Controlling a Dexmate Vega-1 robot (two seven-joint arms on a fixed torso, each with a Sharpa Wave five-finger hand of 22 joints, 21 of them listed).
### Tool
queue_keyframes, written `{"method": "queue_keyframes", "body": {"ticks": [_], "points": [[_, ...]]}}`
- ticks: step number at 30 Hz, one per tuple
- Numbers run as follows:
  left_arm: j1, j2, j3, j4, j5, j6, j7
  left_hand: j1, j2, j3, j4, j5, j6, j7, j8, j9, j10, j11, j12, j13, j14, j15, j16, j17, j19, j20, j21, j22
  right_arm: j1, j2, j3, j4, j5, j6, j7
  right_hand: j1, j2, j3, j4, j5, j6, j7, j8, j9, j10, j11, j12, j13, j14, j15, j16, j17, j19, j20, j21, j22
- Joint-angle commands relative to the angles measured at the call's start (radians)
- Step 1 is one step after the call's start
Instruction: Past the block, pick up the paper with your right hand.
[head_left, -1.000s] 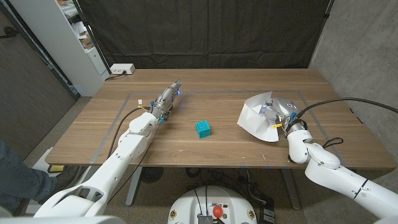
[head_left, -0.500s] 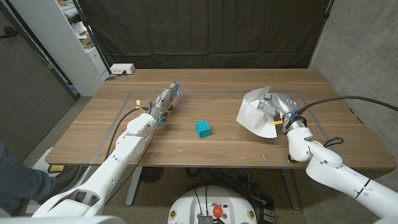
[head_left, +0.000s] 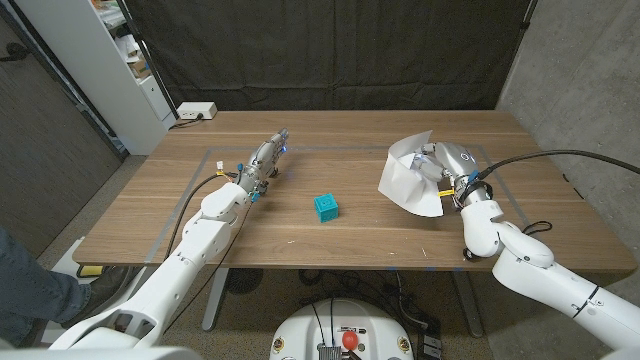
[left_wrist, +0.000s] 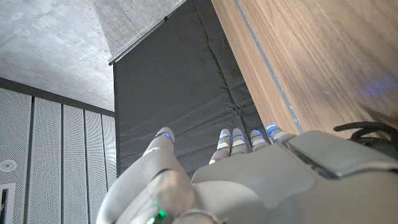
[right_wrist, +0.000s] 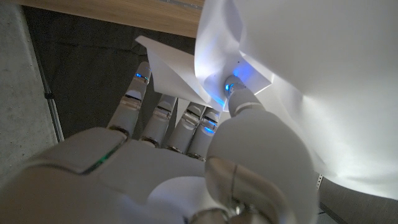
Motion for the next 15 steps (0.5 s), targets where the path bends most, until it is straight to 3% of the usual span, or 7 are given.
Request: {"method": "queue_keyframes", "body": {"ticks": [1,15], "points": [[0.019,0.010,0.000,-0.035,0.001,0.004,0.012,0.000,0.007,0.003,-0.005,-0.003,0.004,0.004,0.005,0.002,-0.006,-0.001,0.003,-0.001,-0.014,0.000,0.006,0.002,-0.111,0.004,0.006,0.006,-0.015,-0.007,0.028,-0.026,-0.018,0.017,0.009,0.014,0.003,0.004,0.002,-0.004,0.020,-0.011,0.007,0.003,0.008,-0.001,0.000,0.003,0.000,-0.074,-0.006,0.004,0.005,-0.001,-0.002,0.003],[0.031,0.013,0.002,-0.056,0.003,0.005,0.026,-0.001,0.009,0.003,-0.007,-0.003,-0.019,0.005,-0.003,0.002,-0.011,0.001,0.001,0.000,-0.017,0.001,0.005,0.002,-0.113,0.003,0.007,0.006,-0.022,-0.007,0.057,-0.048,-0.043,0.028,0.010,0.017,0.003,0.003,0.005,-0.012,0.020,-0.011,0.009,0.003,0.011,-0.003,-0.001,0.004,0.002,-0.073,-0.008,0.005,0.010,0.002,-0.003,0.003]]}}
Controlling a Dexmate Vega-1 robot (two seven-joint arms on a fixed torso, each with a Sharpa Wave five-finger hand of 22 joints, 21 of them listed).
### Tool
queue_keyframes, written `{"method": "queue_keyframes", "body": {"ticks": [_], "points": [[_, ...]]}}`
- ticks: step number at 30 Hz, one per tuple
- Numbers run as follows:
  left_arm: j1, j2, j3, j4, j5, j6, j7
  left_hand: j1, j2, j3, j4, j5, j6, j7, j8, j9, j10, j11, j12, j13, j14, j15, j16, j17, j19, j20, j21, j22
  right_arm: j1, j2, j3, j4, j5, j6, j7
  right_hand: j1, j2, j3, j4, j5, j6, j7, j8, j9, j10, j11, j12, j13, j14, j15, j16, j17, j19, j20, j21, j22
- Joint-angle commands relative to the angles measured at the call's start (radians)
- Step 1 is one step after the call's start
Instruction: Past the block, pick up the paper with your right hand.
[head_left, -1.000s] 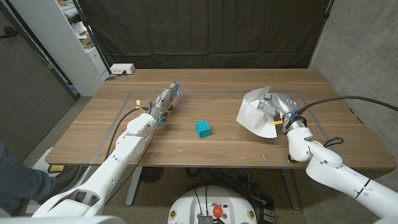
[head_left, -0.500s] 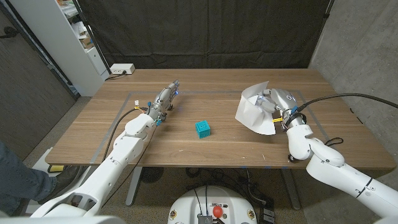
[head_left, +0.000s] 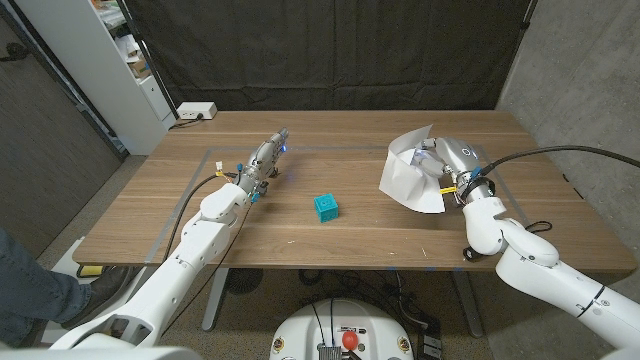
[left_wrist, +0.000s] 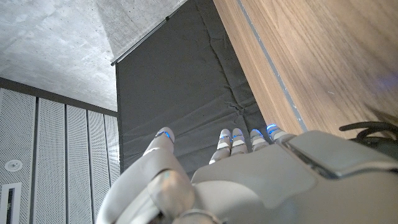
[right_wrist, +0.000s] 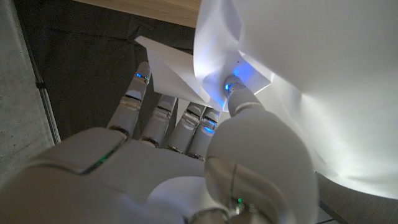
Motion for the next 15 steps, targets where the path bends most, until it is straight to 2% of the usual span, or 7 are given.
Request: {"method": "queue_keyframes", "body": {"ticks": [1,15], "points": [[0.009,0.005,0.002,-0.017,0.001,0.001,0.008,-0.001,0.009,0.003,-0.008,-0.003,-0.007,0.005,-0.002,0.002,-0.011,0.001,0.001,0.000,-0.017,0.001,0.005,0.002,-0.113,0.003,0.007,0.006,-0.005,-0.001,0.026,-0.022,-0.024,0.013,-0.001,0.011,0.001,0.003,0.004,-0.007,0.020,-0.010,0.006,0.003,0.011,-0.002,-0.001,0.004,0.002,-0.072,0.000,0.002,0.010,0.002,0.000,0.003],[-0.006,0.000,0.006,0.016,-0.005,-0.011,-0.007,-0.002,0.011,0.003,-0.010,-0.003,-0.002,0.006,0.001,0.002,-0.008,0.000,0.003,0.000,-0.016,0.001,0.006,0.002,-0.113,0.003,0.007,0.006,0.011,0.015,0.047,-0.043,-0.057,0.014,0.005,0.013,-0.001,0.002,0.006,-0.013,0.020,-0.013,0.008,0.003,0.010,-0.002,-0.004,0.005,0.003,-0.070,-0.004,0.003,0.012,0.001,-0.002,0.003]]}}
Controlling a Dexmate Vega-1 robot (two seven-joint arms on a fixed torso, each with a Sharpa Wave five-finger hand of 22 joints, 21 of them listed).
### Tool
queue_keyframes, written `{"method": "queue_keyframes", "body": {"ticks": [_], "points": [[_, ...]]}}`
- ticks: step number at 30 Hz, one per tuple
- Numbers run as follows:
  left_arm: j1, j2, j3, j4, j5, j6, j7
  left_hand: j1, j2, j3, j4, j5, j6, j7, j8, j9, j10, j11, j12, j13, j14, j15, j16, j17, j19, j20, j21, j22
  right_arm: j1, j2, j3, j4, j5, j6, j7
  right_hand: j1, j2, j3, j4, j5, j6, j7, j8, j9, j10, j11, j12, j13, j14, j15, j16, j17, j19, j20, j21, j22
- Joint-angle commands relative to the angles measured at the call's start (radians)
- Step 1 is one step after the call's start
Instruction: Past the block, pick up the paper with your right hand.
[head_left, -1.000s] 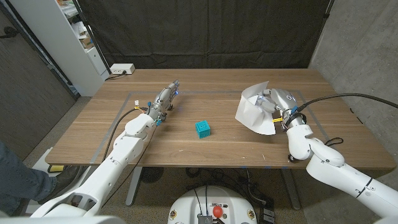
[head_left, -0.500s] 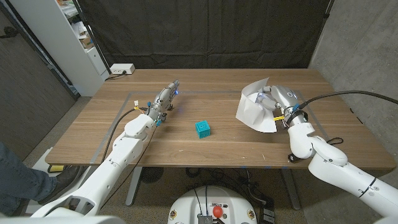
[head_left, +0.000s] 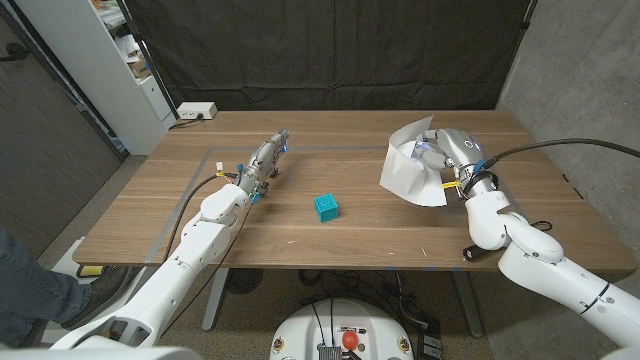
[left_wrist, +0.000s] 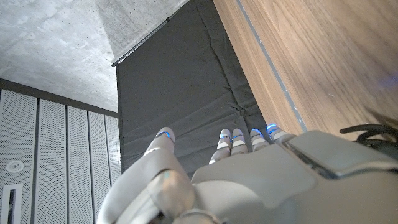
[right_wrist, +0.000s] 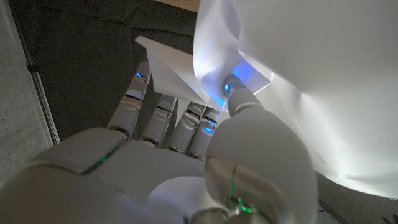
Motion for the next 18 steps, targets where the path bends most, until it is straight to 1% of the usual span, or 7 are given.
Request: {"method": "queue_keyframes", "body": {"ticks": [1,18], "points": [[-0.010,-0.002,0.001,0.019,-0.004,-0.010,-0.010,0.002,0.007,-0.001,-0.006,-0.003,-0.003,0.007,0.001,0.002,-0.006,-0.004,0.002,0.000,-0.018,0.002,0.005,0.002,-0.115,0.003,0.007,0.006,0.013,0.015,0.018,-0.017,-0.025,0.004,0.002,0.010,-0.003,0.002,0.006,-0.006,0.020,-0.013,0.009,0.003,0.008,0.001,-0.004,0.003,0.003,-0.070,-0.005,0.003,0.008,-0.002,-0.002,0.003],[-0.025,-0.006,-0.005,0.055,-0.012,-0.024,-0.026,0.001,0.008,-0.001,-0.010,-0.004,0.001,0.007,0.004,0.002,-0.004,-0.006,0.004,0.000,-0.017,0.001,0.006,0.002,-0.115,0.002,0.008,0.006,0.041,0.036,0.019,-0.034,-0.064,-0.009,0.026,0.010,-0.004,0.005,0.009,-0.013,0.025,-0.010,0.013,0.003,0.010,0.000,-0.006,0.005,0.004,-0.072,-0.014,0.000,0.008,0.001,-0.005,0.003]]}}
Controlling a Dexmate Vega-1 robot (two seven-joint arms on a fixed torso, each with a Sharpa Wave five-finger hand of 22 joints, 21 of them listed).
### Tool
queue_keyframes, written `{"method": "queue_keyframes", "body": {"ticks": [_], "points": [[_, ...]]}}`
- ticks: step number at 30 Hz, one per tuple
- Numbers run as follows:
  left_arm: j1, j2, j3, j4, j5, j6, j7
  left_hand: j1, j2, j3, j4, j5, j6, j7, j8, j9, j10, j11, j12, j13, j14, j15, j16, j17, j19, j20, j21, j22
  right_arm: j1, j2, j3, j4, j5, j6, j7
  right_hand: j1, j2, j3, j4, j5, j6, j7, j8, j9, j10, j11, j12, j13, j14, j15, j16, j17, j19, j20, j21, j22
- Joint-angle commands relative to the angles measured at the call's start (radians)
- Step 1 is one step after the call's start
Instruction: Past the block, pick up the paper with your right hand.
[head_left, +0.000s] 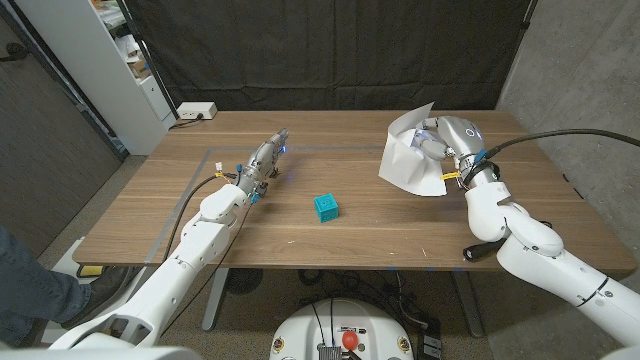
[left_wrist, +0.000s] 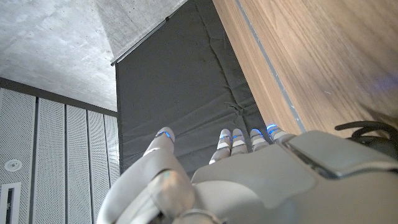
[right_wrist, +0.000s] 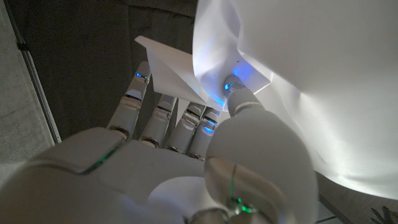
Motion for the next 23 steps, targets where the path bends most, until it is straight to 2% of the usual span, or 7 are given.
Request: {"method": "queue_keyframes", "body": {"ticks": [1,23], "points": [[-0.012,-0.005,-0.004,0.025,-0.005,-0.012,-0.014,0.001,0.008,0.002,-0.007,-0.004,0.001,0.007,0.003,0.002,-0.004,-0.006,0.004,0.000,-0.017,0.001,0.006,0.002,-0.115,0.002,0.007,0.006,0.021,0.018,0.002,-0.011,-0.026,-0.007,0.013,0.009,-0.002,-0.001,0.005,-0.006,0.022,-0.013,0.009,0.003,0.010,0.000,-0.001,0.005,0.004,-0.072,0.000,0.004,0.008,0.001,-0.002,0.003],[-0.035,-0.018,0.002,0.070,-0.006,-0.025,-0.044,-0.001,0.010,0.001,-0.011,-0.004,0.007,0.003,0.005,0.002,-0.004,-0.007,0.004,0.000,-0.017,0.001,0.007,0.002,-0.117,0.001,0.007,0.006,0.009,0.027,0.024,-0.041,-0.053,-0.024,0.028,0.011,-0.001,-0.003,0.007,-0.014,0.022,-0.012,0.012,0.002,0.013,0.000,-0.003,0.008,0.005,-0.072,-0.003,0.008,0.008,0.005,-0.005,0.003]]}}
